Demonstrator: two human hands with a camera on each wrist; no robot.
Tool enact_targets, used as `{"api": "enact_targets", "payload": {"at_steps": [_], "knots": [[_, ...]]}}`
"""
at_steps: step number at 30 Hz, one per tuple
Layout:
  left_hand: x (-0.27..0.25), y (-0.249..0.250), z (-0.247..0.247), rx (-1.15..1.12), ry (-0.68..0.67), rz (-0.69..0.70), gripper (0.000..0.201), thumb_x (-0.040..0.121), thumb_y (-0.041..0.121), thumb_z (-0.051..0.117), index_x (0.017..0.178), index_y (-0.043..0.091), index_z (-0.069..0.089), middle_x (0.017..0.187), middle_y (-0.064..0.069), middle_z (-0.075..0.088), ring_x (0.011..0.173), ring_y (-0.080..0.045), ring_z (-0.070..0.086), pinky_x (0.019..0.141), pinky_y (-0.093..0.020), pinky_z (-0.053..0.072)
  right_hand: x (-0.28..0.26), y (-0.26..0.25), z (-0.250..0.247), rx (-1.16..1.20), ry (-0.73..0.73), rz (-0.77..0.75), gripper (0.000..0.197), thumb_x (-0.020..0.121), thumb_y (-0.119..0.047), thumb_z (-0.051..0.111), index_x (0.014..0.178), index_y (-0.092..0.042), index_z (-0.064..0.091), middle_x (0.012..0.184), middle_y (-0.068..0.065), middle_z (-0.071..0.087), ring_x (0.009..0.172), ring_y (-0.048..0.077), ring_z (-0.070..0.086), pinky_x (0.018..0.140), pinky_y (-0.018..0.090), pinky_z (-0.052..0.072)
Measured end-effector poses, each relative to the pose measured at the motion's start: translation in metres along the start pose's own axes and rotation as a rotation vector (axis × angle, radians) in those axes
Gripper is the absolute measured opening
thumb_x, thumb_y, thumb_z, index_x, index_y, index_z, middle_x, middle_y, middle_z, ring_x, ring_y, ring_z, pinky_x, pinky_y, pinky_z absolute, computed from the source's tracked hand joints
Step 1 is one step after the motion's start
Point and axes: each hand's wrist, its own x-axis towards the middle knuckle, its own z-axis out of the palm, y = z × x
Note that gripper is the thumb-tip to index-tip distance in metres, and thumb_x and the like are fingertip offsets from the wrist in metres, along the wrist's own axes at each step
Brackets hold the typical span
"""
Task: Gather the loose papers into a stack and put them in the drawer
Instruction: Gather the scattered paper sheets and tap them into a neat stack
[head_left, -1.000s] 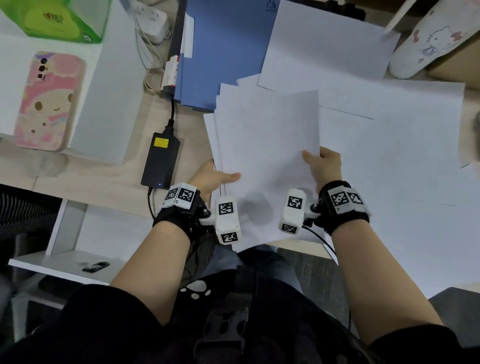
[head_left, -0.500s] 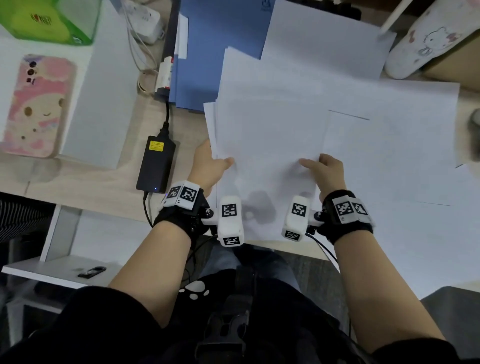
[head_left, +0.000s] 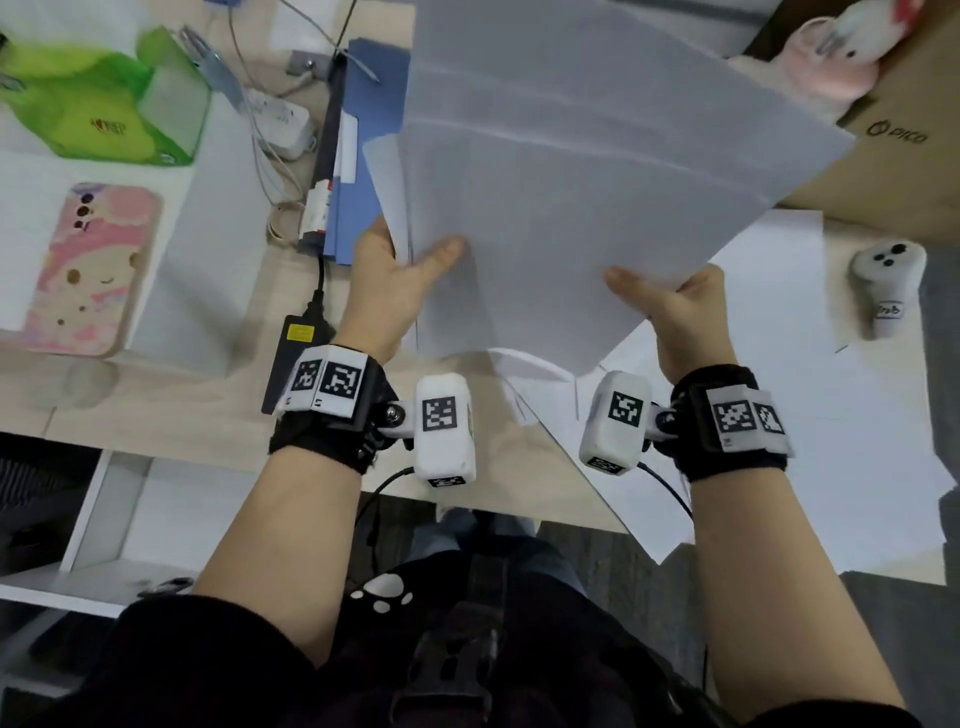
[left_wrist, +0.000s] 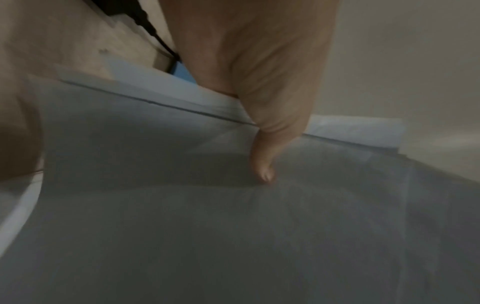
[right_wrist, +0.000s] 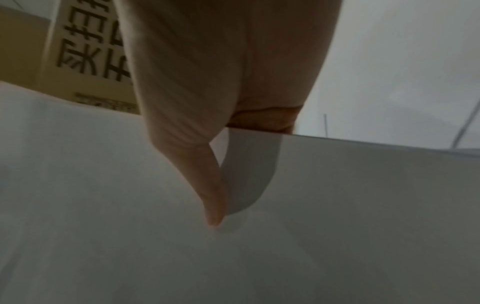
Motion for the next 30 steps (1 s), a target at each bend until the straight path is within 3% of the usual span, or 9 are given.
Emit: {"api": "enact_targets", "payload": {"at_steps": [3, 6, 10, 13, 16, 19, 22, 27, 30], "knots": [[0.003, 0.013, 0.002, -0.005, -0.010, 0.051, 0.019, 0.079, 0.013, 0.072, 0.093, 0.024, 0.064, 0.079, 0.017, 0.073, 0.083, -0.005, 0.069, 0.078, -0.025, 0.055, -0.002, -0.014, -0.005, -0.007, -0.014, -0.050, 0.016, 0.072, 0.002, 0.071, 0.082, -0.010, 0.070, 0.073, -0.010, 0.074, 0.075, 0.010, 0.068, 0.073, 0.023, 0.053], [0.000, 0.015, 0.008, 0.001, -0.065, 0.044, 0.021, 0.078, 0.013, 0.072, 0.094, 0.025, 0.063, 0.085, 0.015, 0.072, 0.085, -0.002, 0.068, 0.078, -0.021, 0.053, -0.006, -0.009, -0.008, -0.039, -0.021, -0.015, 0.024, 0.068, 0.002, 0.074, 0.086, -0.014, 0.068, 0.075, -0.012, 0.074, 0.075, 0.007, 0.068, 0.074, 0.022, 0.053], [-0.009, 0.015, 0.013, -0.002, -0.113, 0.021, 0.031, 0.069, 0.012, 0.080, 0.094, 0.022, 0.065, 0.086, 0.013, 0.073, 0.086, -0.004, 0.069, 0.078, -0.020, 0.054, -0.013, -0.004, -0.007, -0.031, -0.016, -0.005, 0.033, 0.065, 0.001, 0.076, 0.093, -0.014, 0.066, 0.088, -0.003, 0.071, 0.082, 0.010, 0.068, 0.078, 0.026, 0.055], [-0.008, 0.026, 0.012, -0.033, -0.062, 0.062, 0.035, 0.063, 0.013, 0.082, 0.094, 0.017, 0.065, 0.087, 0.009, 0.073, 0.086, -0.010, 0.069, 0.075, -0.024, 0.055, -0.012, -0.011, -0.007, -0.020, -0.012, -0.057, 0.029, 0.066, 0.001, 0.075, 0.087, -0.018, 0.067, 0.081, -0.010, 0.073, 0.080, 0.008, 0.068, 0.075, 0.024, 0.054], [-0.008, 0.033, 0.010, -0.038, -0.068, 0.104, 0.034, 0.064, 0.014, 0.082, 0.093, 0.019, 0.065, 0.081, 0.015, 0.074, 0.083, -0.006, 0.069, 0.072, -0.023, 0.055, -0.011, -0.011, -0.010, -0.020, 0.010, -0.075, 0.029, 0.066, 0.002, 0.076, 0.084, -0.020, 0.068, 0.079, -0.011, 0.073, 0.080, 0.011, 0.068, 0.076, 0.027, 0.054], [-0.013, 0.026, 0.008, -0.041, -0.060, 0.090, 0.049, 0.055, 0.039, 0.083, 0.095, 0.020, 0.061, 0.081, 0.018, 0.073, 0.084, -0.004, 0.068, 0.075, -0.023, 0.055, -0.017, -0.003, -0.015, -0.028, 0.010, -0.036, 0.028, 0.064, 0.001, 0.077, 0.080, -0.020, 0.069, 0.079, -0.010, 0.073, 0.080, 0.012, 0.068, 0.075, 0.026, 0.055], [-0.019, 0.017, 0.012, -0.062, -0.063, 0.047, 0.063, 0.050, 0.053, 0.075, 0.098, 0.015, 0.057, 0.079, 0.020, 0.073, 0.083, 0.004, 0.067, 0.072, -0.013, 0.051, -0.020, 0.003, -0.014, -0.045, -0.007, 0.003, 0.030, 0.066, 0.006, 0.076, 0.080, -0.019, 0.068, 0.075, -0.012, 0.073, 0.076, 0.007, 0.068, 0.074, 0.023, 0.054], [-0.020, 0.032, 0.028, -0.087, -0.046, 0.147, 0.094, 0.049, 0.059, 0.075, 0.114, -0.005, 0.052, 0.099, 0.001, 0.067, 0.089, -0.001, 0.067, 0.076, -0.016, 0.052, -0.016, -0.006, -0.009, -0.010, 0.040, -0.043, 0.031, 0.065, 0.005, 0.077, 0.079, -0.021, 0.067, 0.075, -0.013, 0.073, 0.077, 0.008, 0.067, 0.074, 0.024, 0.053], [-0.016, 0.035, 0.028, -0.104, -0.005, 0.157, 0.094, 0.053, 0.061, 0.073, 0.117, -0.002, 0.046, 0.104, -0.004, 0.064, 0.095, -0.009, 0.065, 0.078, -0.018, 0.051, -0.016, -0.011, -0.013, 0.006, 0.039, -0.073, 0.029, 0.068, 0.006, 0.075, 0.075, -0.020, 0.069, 0.072, -0.013, 0.073, 0.074, 0.009, 0.067, 0.073, 0.024, 0.054]]}}
